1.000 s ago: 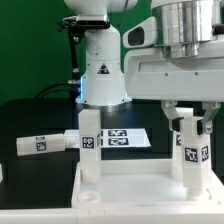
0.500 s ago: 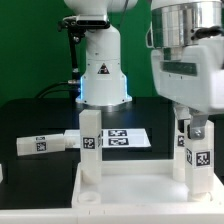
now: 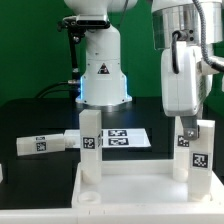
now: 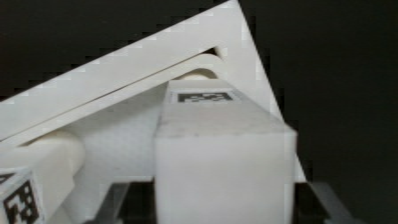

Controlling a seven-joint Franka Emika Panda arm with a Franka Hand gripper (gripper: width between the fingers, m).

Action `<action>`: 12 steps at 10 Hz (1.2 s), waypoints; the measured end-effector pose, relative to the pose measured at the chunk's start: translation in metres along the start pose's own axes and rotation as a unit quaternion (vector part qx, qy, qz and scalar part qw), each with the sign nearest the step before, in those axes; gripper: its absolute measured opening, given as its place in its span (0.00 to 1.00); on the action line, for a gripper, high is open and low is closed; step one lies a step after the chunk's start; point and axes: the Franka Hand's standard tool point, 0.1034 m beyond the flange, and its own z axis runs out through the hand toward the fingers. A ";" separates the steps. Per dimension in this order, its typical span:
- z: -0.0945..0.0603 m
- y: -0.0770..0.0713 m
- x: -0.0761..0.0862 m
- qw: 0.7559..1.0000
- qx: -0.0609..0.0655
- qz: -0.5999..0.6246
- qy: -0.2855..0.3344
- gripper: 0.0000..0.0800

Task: Assemble desk

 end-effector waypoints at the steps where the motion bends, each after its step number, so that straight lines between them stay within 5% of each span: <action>1: 0.001 0.000 0.000 1.000 0.000 -0.001 0.000 0.36; 3: 0.001 0.001 -0.005 0.977 -0.001 -0.213 0.004 0.73; 7: 0.001 0.000 -0.004 0.933 -0.003 -0.359 0.008 0.81; 8: 0.001 0.000 -0.004 0.903 -0.006 -0.430 0.016 0.81; 10: -0.002 -0.002 -0.012 0.801 -0.008 -0.599 0.021 0.81; 12: -0.002 0.000 -0.015 0.796 -0.009 -0.605 0.023 0.81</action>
Offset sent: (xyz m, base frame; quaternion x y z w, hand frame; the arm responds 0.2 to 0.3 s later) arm 0.0098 0.0436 -0.0026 -0.0291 -0.0833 -0.4695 0.8785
